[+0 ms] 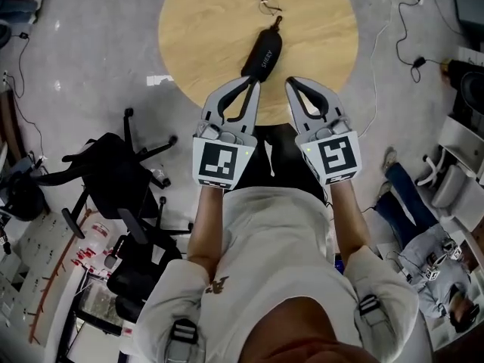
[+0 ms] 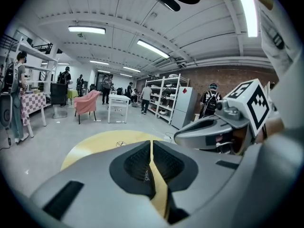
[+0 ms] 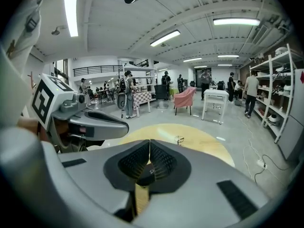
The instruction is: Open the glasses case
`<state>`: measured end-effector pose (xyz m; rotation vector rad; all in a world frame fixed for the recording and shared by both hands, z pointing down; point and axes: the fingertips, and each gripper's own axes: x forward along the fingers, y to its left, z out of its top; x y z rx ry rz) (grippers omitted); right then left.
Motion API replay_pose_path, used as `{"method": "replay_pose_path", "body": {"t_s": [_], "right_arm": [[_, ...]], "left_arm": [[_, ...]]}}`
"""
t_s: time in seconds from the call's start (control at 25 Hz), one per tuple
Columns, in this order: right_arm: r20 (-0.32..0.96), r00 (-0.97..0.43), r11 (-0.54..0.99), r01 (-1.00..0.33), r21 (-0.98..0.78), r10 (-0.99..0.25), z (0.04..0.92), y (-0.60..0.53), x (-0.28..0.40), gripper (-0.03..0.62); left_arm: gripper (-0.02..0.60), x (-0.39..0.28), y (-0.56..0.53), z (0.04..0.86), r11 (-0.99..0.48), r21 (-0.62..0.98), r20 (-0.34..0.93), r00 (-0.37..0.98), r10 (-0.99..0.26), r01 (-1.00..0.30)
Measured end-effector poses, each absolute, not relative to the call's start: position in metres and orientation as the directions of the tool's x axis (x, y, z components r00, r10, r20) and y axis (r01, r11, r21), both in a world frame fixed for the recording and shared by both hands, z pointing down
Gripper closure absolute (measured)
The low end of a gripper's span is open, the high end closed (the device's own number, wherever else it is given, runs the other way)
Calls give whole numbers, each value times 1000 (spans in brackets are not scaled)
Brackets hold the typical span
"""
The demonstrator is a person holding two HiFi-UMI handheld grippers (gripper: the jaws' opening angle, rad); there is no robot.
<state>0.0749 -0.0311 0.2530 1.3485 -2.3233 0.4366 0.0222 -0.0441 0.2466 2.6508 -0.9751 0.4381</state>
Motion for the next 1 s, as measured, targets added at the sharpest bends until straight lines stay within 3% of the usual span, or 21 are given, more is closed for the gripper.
{"method": "replay_pose_path", "body": {"t_s": [0.48, 1.0], "right_arm": [[554, -395, 482, -876, 14, -733, 306, -54, 86, 573], [599, -467, 559, -828, -39, -650, 369, -62, 93, 572]], "left_arm": [[549, 13, -48, 312, -740, 174, 419, 729, -541, -649], [549, 19, -49, 353, -725, 131, 444, 694, -567, -676]]}}
